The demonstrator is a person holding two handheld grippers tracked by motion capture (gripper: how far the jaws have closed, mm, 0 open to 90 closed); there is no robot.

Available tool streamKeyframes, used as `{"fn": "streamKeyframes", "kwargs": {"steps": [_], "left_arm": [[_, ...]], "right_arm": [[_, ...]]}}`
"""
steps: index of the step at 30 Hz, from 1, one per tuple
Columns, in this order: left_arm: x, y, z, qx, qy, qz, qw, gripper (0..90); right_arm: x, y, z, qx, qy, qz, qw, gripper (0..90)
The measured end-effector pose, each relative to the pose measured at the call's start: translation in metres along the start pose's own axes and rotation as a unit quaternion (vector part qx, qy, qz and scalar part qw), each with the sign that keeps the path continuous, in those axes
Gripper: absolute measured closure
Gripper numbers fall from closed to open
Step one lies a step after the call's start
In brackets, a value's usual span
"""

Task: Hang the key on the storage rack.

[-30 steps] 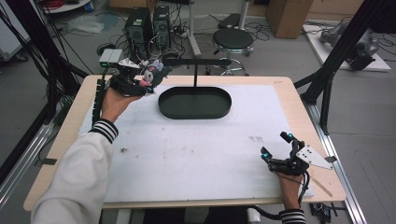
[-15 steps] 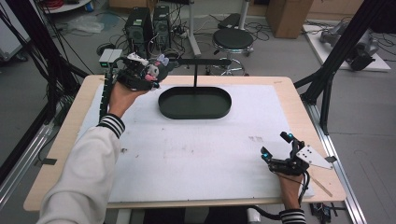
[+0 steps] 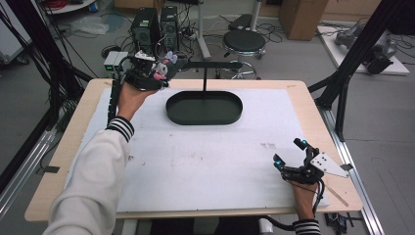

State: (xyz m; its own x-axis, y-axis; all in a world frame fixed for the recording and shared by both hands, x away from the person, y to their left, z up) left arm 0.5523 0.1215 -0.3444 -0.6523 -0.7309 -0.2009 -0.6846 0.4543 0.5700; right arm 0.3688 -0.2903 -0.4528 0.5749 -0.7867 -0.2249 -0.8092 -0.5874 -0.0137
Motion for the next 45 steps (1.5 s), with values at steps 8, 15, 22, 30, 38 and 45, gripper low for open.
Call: {"fn": "streamKeyframes", "kwargs": {"steps": [8,15,22,30,38,45], "left_arm": [[-0.005,-0.004,0.004,-0.004,0.009,-0.014,0.9999,56.0],[-0.007,-0.012,0.008,-0.015,0.021,-0.027,0.9993,56.0],[-0.007,-0.020,0.013,-0.024,0.023,-0.030,0.9990,55.9],[-0.006,-0.024,0.031,-0.027,0.032,-0.027,0.9988,55.9],[-0.008,-0.025,0.039,-0.034,0.033,-0.023,0.9986,55.9],[-0.008,-0.030,0.047,-0.047,0.030,-0.019,0.9982,55.8]], "right_arm": [[0.000,0.000,0.000,0.000,0.000,0.000,1.0000,0.6],[0.000,0.000,0.000,0.001,0.004,0.000,1.0000,0.6],[-0.001,0.000,0.001,-0.001,-0.002,-0.001,1.0000,0.5],[-0.001,0.000,0.000,-0.001,0.000,-0.001,1.0000,0.6],[-0.001,0.000,0.001,-0.002,-0.001,-0.001,1.0000,0.6],[0.000,0.000,0.000,0.000,0.001,-0.001,1.0000,0.6]]}}
Point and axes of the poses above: each handheld gripper's, and its own axes: y roughly backward along the jaws, z roughly out of its underside, x roughly to its right, the point moved 10 cm from there along -y, roughly forward along the jaws, and after that the axes turned 13 degrees about -y, right-handed, at the moved point
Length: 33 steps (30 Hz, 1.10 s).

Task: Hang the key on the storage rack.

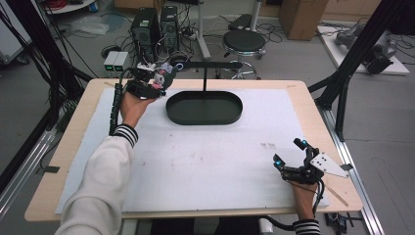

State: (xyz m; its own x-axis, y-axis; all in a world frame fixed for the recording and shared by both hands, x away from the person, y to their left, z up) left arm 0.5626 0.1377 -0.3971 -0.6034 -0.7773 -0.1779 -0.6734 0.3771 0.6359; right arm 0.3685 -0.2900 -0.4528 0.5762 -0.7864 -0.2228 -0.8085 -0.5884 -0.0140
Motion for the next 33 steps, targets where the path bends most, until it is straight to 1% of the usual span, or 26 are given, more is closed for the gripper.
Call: {"fn": "streamKeyframes", "kwargs": {"steps": [1,2,5,7,8,11,12,14,15,16,17,18,19,20,21,22,23,24,25,26,27,28,29,30,31,33], "left_arm": [[0.001,-0.002,0.002,-0.005,0.007,0.011,0.9999,55.8],[0.001,-0.002,0.002,-0.005,0.007,0.011,0.9999,55.8],[0.002,-0.007,0.008,-0.020,0.014,0.026,0.9994,55.5],[0.004,-0.010,0.012,-0.030,0.008,0.028,0.9991,55.4],[0.005,-0.012,0.012,-0.031,0.004,0.029,0.9991,55.2],[0.006,-0.014,0.012,-0.030,0.002,0.024,0.9993,54.6],[0.007,-0.015,0.012,-0.029,0.000,0.027,0.9992,53.7],[0.008,-0.016,0.011,-0.025,-0.001,0.026,0.9994,53.2],[0.008,-0.016,0.011,-0.020,-0.004,0.027,0.9994,52.6],[0.009,-0.016,0.011,-0.014,-0.003,0.031,0.9994,50.0],[0.010,-0.015,0.010,-0.004,-0.001,0.038,0.9993,50.0],[0.009,-0.014,0.008,0.012,0.002,0.031,0.9994,47.6],[0.009,-0.013,0.007,0.020,0.003,0.025,0.9995,39.0],[0.009,-0.013,0.007,0.025,0.001,0.014,0.9996,28.2],[0.009,-0.013,0.007,0.024,-0.003,0.006,0.9997,17.1],[0.009,-0.012,0.008,0.025,-0.010,0.009,0.9996,13.1],[0.009,-0.011,0.008,0.031,-0.010,0.006,0.9995,7.7],[0.008,-0.009,0.009,0.039,-0.005,-0.002,0.9992,2.0],[0.008,-0.003,0.008,0.063,-0.009,-0.005,0.9980,1.7],[0.008,0.002,0.006,0.086,-0.013,-0.008,0.9962,1.7],[0.009,0.007,0.005,0.102,-0.019,-0.009,0.9946,1.7],[0.012,0.016,0.002,0.131,-0.027,0.008,0.9910,1.7],[0.014,0.021,0.001,0.146,-0.027,0.016,0.9887,1.7],[0.016,0.029,0.000,0.163,-0.031,0.022,0.9860,1.7],[0.019,0.038,-0.002,0.184,-0.040,0.032,0.9817,1.7],[0.024,0.054,0.001,0.205,-0.053,0.037,0.9766,1.7]], "right_arm": [[0.001,0.000,-0.001,0.002,0.002,0.000,1.0000,0.6],[0.001,0.000,-0.001,0.002,0.002,0.000,1.0000,0.6],[0.001,0.000,0.000,0.001,0.002,0.000,1.0000,0.6],[0.001,0.000,0.000,0.001,0.002,0.000,1.0000,0.5],[0.001,0.000,0.000,0.001,0.002,0.000,1.0000,0.6],[0.001,0.000,-0.001,0.002,0.001,0.000,1.0000,0.5],[0.001,0.000,0.000,0.001,0.001,0.000,1.0000,0.6],[0.001,0.000,0.000,0.001,0.002,0.000,1.0000,0.6],[0.001,0.000,0.000,0.001,0.001,0.000,1.0000,0.6],[0.001,0.000,0.000,0.001,0.001,0.000,1.0000,0.6],[0.001,0.000,0.000,0.001,0.001,0.000,1.0000,0.6],[0.001,0.000,0.000,0.001,0.001,0.000,1.0000,0.6],[0.000,0.000,-0.001,0.002,0.001,-0.001,1.0000,0.6],[0.000,0.000,-0.001,0.002,0.001,-0.001,1.0000,0.5],[0.000,0.000,0.000,0.001,0.001,-0.001,1.0000,0.5],[0.000,0.000,0.000,0.000,0.000,-0.001,1.0000,0.6],[0.000,0.000,0.000,0.000,-0.001,-0.001,1.0000,0.6],[0.001,0.000,0.000,0.001,0.002,0.000,1.0000,0.6],[0.000,0.000,0.000,0.000,-0.002,0.000,1.0000,0.6],[0.001,0.000,0.000,0.001,0.000,0.000,1.0000,0.6],[0.001,0.000,-0.001,0.002,0.001,0.001,1.0000,0.6],[0.001,0.000,0.000,0.001,0.001,0.000,1.0000,0.6],[0.001,0.000,0.000,0.001,0.002,0.000,1.0000,0.6],[0.001,0.000,0.000,0.001,0.002,0.000,1.0000,0.6],[0.001,0.000,0.000,0.001,0.002,0.000,1.0000,0.6],[0.001,0.000,0.000,0.001,0.002,0.000,1.0000,0.6]]}}
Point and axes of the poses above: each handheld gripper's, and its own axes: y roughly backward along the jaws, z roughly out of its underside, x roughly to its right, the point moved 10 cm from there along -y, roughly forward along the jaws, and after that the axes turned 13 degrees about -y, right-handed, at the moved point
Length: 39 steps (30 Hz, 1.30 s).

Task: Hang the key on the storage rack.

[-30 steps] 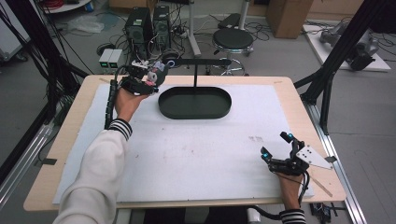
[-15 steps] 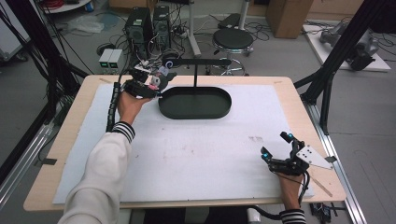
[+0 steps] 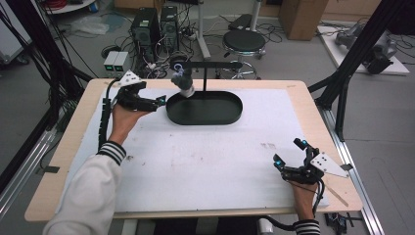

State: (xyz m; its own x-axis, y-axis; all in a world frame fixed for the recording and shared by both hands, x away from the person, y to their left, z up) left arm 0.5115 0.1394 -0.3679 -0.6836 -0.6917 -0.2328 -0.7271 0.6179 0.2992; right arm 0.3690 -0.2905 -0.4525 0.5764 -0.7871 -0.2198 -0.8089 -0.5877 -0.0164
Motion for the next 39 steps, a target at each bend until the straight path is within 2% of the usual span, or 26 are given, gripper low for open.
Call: {"fn": "streamKeyframes", "kwargs": {"steps": [1,4,9,13,16,19,23,24,28,33,37,39], "left_arm": [[0.004,0.010,-0.003,0.020,-0.006,0.007,0.9998,1.7],[0.013,0.032,-0.001,0.050,-0.016,0.012,0.9986,1.7],[0.032,0.065,0.016,0.082,-0.029,0.011,0.9962,1.7],[0.046,0.089,0.035,0.102,-0.024,0.014,0.9944,1.7],[0.053,0.102,0.051,0.109,-0.018,0.009,0.9938,1.7],[0.059,0.111,0.068,0.105,-0.016,0.003,0.9943,1.7],[0.065,0.125,0.088,0.116,-0.003,-0.006,0.9932,1.7],[0.065,0.127,0.091,0.118,-0.003,-0.008,0.9930,1.7],[0.069,0.138,0.104,0.120,0.007,-0.016,0.9926,1.7],[0.070,0.146,0.114,0.135,0.018,-0.025,0.9904,1.7],[0.070,0.152,0.118,0.159,0.021,-0.039,0.9862,1.7],[0.069,0.152,0.122,0.156,0.025,-0.041,0.9866,1.7]], "right_arm": [[0.000,0.000,0.000,0.000,0.000,0.000,1.0000,0.6],[-0.001,0.000,0.001,-0.002,-0.005,0.001,1.0000,0.6],[-0.001,0.000,0.001,-0.004,-0.002,0.001,1.0000,0.6],[-0.001,0.000,0.001,-0.004,-0.001,0.001,1.0000,0.6],[-0.001,-0.001,0.001,-0.004,-0.001,0.001,1.0000,0.6],[-0.001,-0.001,0.001,-0.006,0.001,0.003,1.0000,0.6],[-0.001,-0.001,0.001,-0.004,0.003,0.003,1.0000,0.6],[-0.001,-0.001,0.001,-0.002,0.008,0.004,1.0000,0.6],[-0.001,0.000,0.001,-0.005,0.005,0.004,1.0000,0.6],[-0.001,0.000,0.001,-0.005,0.005,0.006,1.0000,0.6],[-0.001,-0.001,0.001,-0.005,0.007,0.006,0.9999,0.6],[-0.001,-0.001,0.001,-0.004,0.007,0.006,0.9999,0.6]]}}
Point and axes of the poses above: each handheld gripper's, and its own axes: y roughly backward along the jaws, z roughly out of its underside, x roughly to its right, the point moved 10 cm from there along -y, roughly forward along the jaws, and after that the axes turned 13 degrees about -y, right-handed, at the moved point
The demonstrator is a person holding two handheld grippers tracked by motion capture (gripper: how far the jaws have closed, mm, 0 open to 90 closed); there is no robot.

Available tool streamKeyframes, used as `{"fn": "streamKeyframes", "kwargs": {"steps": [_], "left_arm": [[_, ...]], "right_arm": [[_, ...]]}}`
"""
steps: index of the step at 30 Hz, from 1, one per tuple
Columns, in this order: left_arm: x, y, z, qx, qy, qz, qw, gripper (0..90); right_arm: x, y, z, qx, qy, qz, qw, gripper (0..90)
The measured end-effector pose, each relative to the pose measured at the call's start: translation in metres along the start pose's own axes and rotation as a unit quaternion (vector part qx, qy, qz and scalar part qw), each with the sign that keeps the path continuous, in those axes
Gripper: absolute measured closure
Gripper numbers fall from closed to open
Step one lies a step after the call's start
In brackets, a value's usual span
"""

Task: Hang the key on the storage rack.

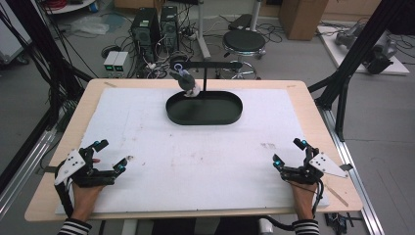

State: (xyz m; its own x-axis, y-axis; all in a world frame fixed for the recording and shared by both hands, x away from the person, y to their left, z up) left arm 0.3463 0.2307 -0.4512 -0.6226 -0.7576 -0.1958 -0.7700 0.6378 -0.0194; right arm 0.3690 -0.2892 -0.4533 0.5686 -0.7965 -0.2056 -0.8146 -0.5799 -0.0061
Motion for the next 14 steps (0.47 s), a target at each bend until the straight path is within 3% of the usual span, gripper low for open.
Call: {"fn": "streamKeyframes", "kwargs": {"steps": [3,7,14], "left_arm": [[-0.0006,-0.0003,0.0008,-0.002,0.003,0.000,1.0000,1.7],[0.0015,-0.0006,0.0010,-0.006,-0.012,-0.007,0.9999,1.7],[-0.0005,-0.0005,0.0009,-0.004,-0.005,-0.014,0.9999,1.7]], "right_arm": [[0.0000,0.0001,0.0001,-0.001,0.000,0.000,1.0000,0.6],[0.0002,0.0002,0.0002,-0.001,0.001,0.000,1.0000,0.6],[-0.0007,0.0001,0.0006,-0.002,-0.001,-0.001,1.0000,0.6]]}}
Point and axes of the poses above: each handheld gripper's, and its own axes: y roughly backward along the jaws, z roughly out of its underside, x roughly to its right, the point moved 10 cm from there along -y, roughly forward along the jaws, and after that the axes turned 13 degrees about -y, right-handed, at the moved point
